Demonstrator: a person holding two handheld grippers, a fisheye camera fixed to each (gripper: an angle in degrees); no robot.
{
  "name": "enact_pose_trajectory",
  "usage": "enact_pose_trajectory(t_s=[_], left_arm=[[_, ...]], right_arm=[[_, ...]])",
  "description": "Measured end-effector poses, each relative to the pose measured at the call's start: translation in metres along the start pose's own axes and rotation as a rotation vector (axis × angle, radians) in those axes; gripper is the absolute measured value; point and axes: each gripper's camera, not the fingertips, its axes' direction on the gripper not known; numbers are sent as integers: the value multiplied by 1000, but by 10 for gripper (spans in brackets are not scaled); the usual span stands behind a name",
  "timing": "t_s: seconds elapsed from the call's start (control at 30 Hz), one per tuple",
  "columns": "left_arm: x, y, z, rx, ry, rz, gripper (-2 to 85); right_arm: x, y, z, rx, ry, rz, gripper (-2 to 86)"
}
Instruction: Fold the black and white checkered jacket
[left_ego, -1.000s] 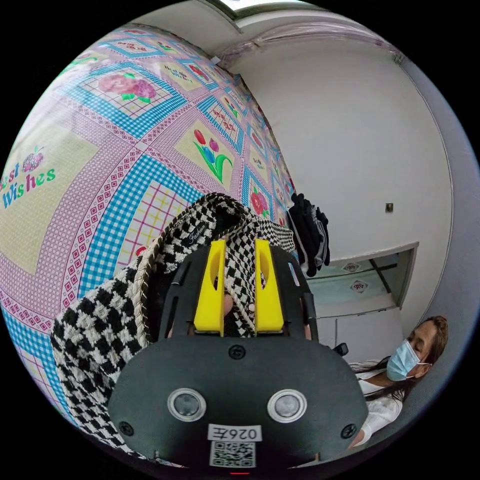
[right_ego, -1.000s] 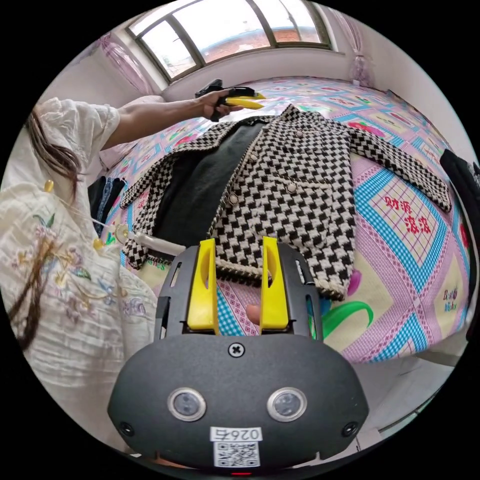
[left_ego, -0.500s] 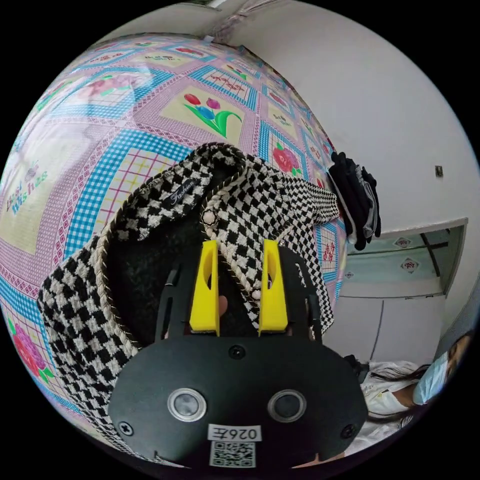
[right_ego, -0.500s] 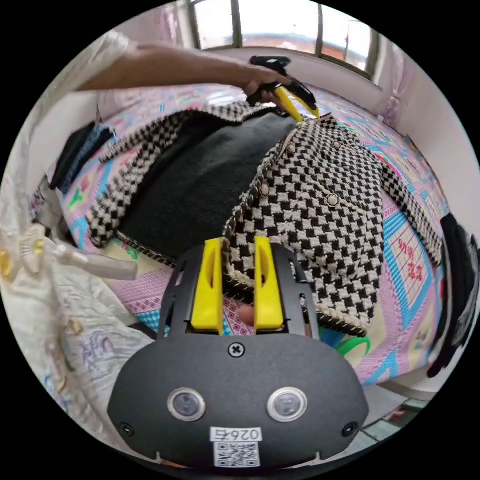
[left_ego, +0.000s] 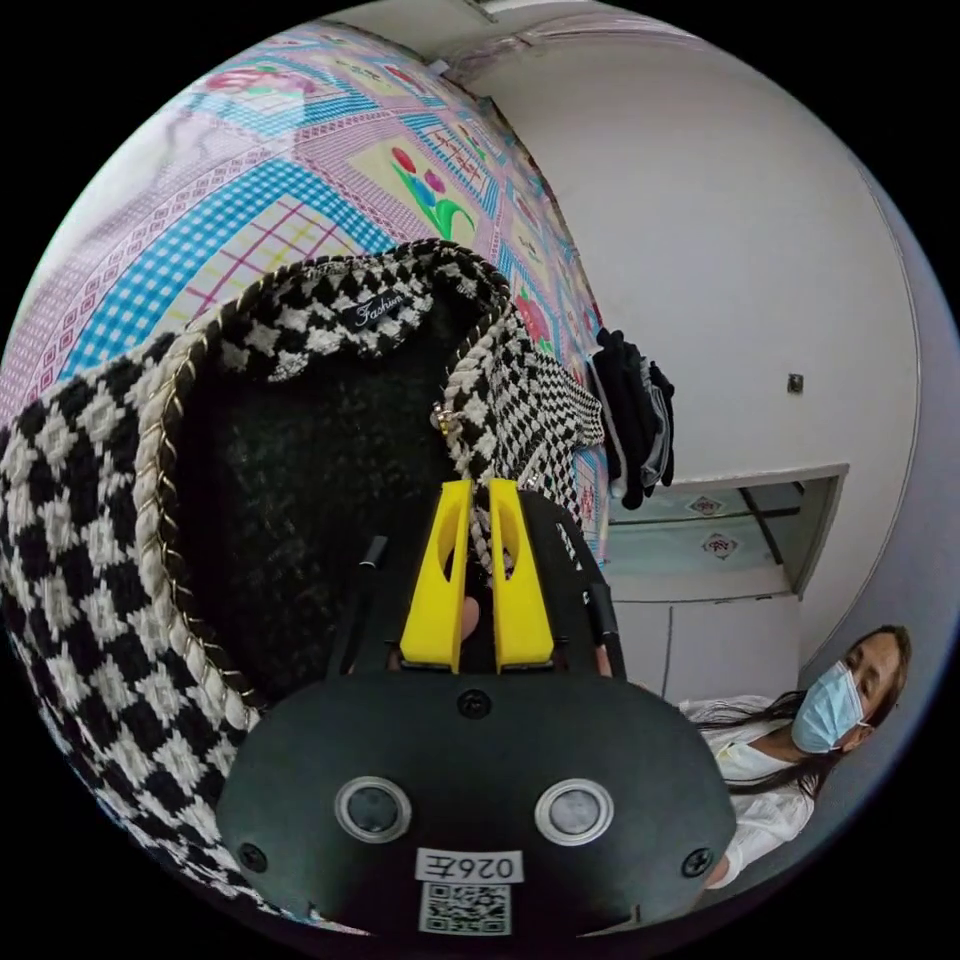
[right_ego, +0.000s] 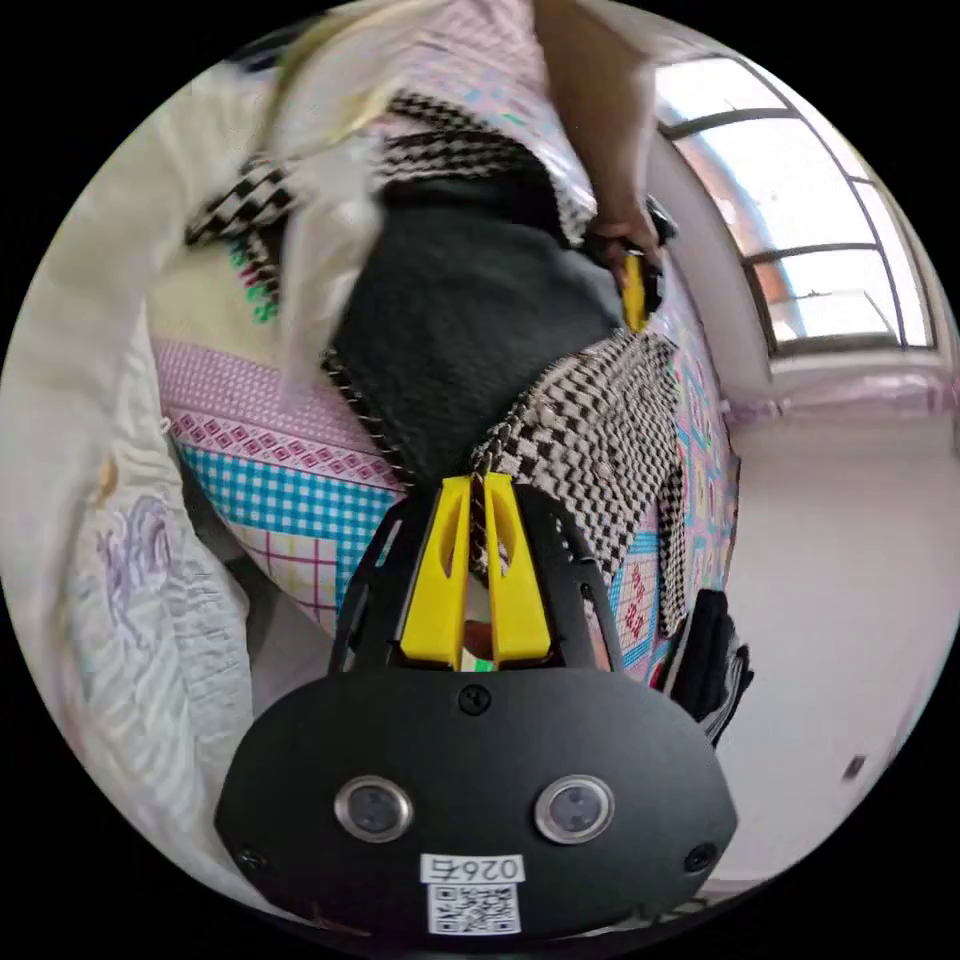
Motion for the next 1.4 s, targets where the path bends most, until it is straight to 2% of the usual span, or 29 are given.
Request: enact_pose_trajectory(t_s=[0.1, 0.17, 0.3, 0.37, 0.43, 0.57, 0.6, 0.63, 0.67, 0.83, 0.93, 1.1, 1.17, 1.2, 1.23, 1.33, 1.4], left_arm=[[-2, 11, -21, 61, 32, -4, 39], [2, 17, -34, 62, 23, 9, 38], [23, 26, -53, 115, -124, 33, 38], [36, 24, -54, 158, -217, 53, 53], [53, 16, -45, 187, -338, 80, 91], [70, -3, -15, 153, -385, 134, 139], [72, -8, -1, 85, -370, 144, 133], [74, -12, 15, -32, -365, 157, 79], [76, -13, 19, -66, -397, 141, 52], [103, 19, 6, -8, -534, 231, 55], [89, 34, -7, 48, -519, 131, 97], [86, 48, -11, 151, -459, 77, 108], [94, 48, -8, 212, -484, 101, 105], [96, 43, 2, 187, -515, 113, 100], [94, 37, 14, 108, -566, 99, 76], [103, 38, 15, 86, -608, 75, 27], [113, 51, 6, 134, -586, 94, 12]], right_arm=[[5, 6, -8, 55, -34, 51, -2], [40, 25, -10, 84, -222, 202, 18], [99, 68, 2, 144, -579, 469, 50], [137, 103, 15, 234, -777, 676, 51], [157, 125, 19, 309, -820, 799, 54], [184, 150, 26, 390, -826, 920, 61], [187, 153, 26, 405, -827, 934, 59], [192, 158, 26, 435, -824, 960, 56], [198, 162, 23, 459, -811, 965, 47], [222, 183, -3, 596, -607, 989, 10], [240, 182, -5, 618, -511, 915, -6], [291, 159, 29, 643, -589, 835, -12], [316, 143, 51, 623, -552, 844, -11], [321, 138, 58, 609, -536, 847, -10], [330, 126, 76, 560, -513, 842, -10], [343, 91, 142, 279, -574, 810, -9], [347, 82, 154, 241, -632, 791, -9]])
